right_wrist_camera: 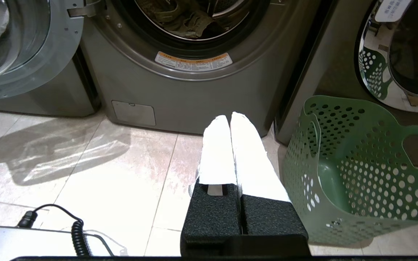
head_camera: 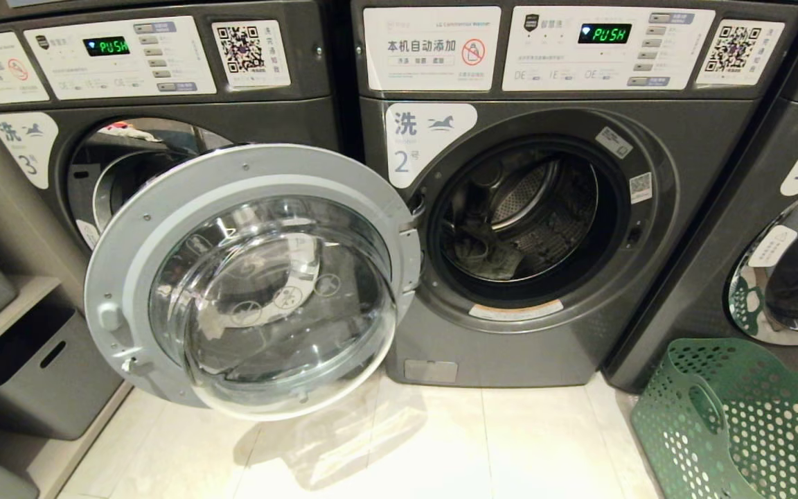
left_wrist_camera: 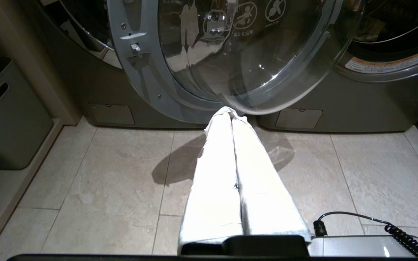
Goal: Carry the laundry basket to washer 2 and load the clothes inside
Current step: Close the washing machine door with the left hand
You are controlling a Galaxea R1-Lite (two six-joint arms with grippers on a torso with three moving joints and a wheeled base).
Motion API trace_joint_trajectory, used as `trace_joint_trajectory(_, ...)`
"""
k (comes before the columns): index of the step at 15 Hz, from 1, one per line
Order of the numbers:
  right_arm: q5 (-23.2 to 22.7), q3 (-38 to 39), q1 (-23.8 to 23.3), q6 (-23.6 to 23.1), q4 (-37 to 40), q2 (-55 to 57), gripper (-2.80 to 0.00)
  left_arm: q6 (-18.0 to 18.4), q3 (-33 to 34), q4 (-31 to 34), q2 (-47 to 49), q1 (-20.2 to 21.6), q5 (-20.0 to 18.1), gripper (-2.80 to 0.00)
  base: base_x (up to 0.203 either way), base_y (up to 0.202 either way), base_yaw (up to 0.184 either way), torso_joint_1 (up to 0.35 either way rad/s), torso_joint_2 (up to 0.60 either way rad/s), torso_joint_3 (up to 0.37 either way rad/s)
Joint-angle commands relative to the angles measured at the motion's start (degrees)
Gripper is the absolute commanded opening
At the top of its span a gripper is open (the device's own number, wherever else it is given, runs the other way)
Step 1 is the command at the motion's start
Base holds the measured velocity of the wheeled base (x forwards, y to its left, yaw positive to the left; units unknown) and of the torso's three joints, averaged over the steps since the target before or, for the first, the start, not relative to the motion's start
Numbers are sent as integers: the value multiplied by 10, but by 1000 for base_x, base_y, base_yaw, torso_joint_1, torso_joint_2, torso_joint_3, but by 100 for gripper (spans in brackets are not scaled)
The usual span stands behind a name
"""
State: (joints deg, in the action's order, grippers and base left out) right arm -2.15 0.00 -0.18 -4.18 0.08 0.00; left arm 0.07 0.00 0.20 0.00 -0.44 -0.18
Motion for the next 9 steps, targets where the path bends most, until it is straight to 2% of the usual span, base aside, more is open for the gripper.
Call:
trace_joint_trajectory(1,-1,0,0,0,0,1,-280,0,0,0,1,0,0,-280,-166,0,-1,0,7,4)
trace_joint_trajectory(2,-1,0,0,-1,0,1,-280,0,0,0,1,0,0,-280,-92,0,-2,-7,2,2)
trace_joint_trajectory(9,-1,0,0,0,0,1,-280,0,0,0,1,0,0,-280,0,0,0,0,0,0)
